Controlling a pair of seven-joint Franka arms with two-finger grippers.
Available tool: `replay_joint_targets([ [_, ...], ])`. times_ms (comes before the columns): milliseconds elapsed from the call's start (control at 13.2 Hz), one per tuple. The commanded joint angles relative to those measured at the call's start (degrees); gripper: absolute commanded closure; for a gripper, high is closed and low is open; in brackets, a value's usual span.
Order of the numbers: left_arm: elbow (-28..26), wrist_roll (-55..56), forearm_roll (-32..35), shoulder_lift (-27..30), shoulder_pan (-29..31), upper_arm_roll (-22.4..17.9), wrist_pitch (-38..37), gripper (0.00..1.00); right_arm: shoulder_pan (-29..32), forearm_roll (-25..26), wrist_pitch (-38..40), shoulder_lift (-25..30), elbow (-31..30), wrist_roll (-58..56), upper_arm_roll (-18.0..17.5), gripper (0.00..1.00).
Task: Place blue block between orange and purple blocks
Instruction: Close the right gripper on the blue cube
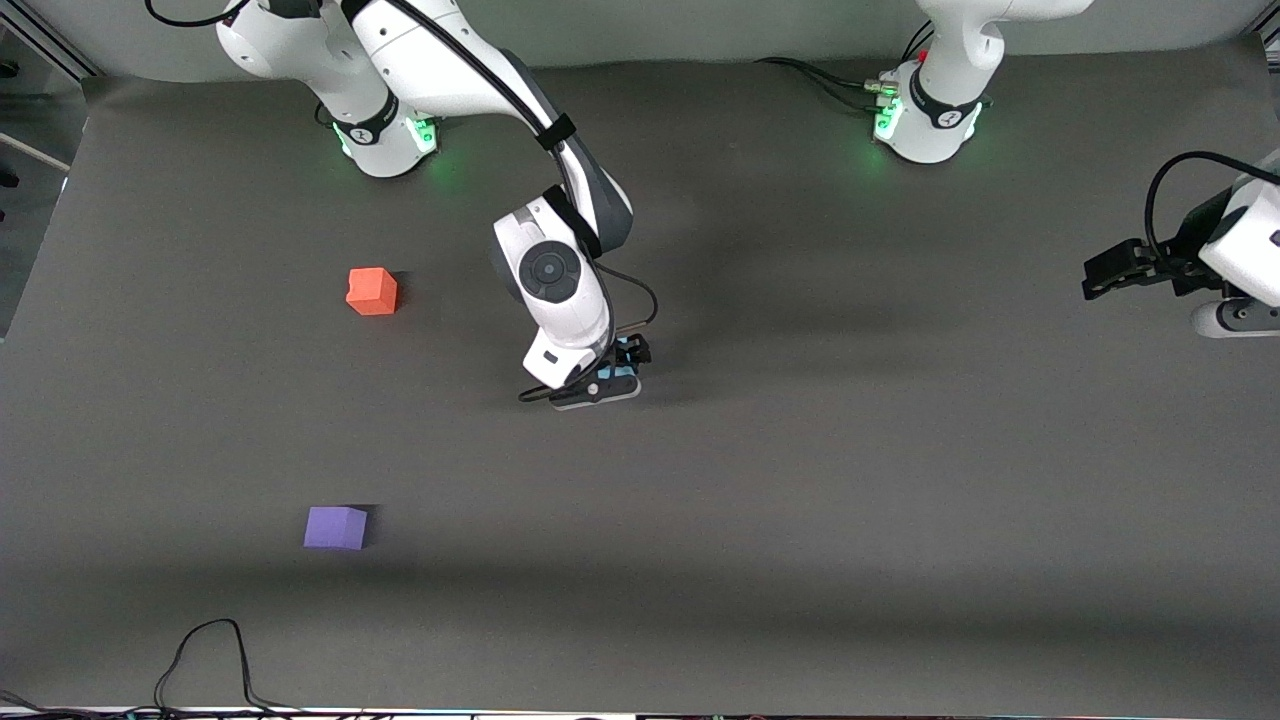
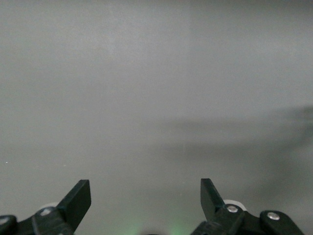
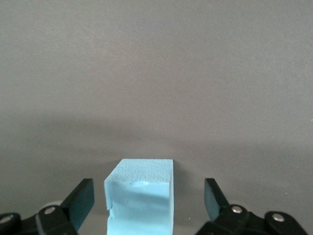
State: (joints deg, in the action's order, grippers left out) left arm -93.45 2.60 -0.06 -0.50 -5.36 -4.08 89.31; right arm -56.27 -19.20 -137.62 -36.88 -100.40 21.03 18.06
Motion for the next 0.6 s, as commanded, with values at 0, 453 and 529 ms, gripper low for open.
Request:
replay_joint_targets([
  [0, -1.1, -1.0, 0.5, 2.3, -0.3, 0.1, 0.4, 0.0, -2.2, -3.5, -5.3, -0.2, -4.4, 1.3, 0.8, 0.0],
  [453, -1.0, -3.3, 0.2, 1.9, -0.4, 0.1, -0.4, 0.0, -3.1, -3.8, -5.3, -0.1, -5.2, 1.1, 0.9, 0.52],
  [529, -0.9, -3.3, 0.2, 1.8, -0.4, 0.1, -0.4, 0.0, -2.7, -3.8, -4.9, 0.3, -5.5, 0.8, 1.0, 0.65],
])
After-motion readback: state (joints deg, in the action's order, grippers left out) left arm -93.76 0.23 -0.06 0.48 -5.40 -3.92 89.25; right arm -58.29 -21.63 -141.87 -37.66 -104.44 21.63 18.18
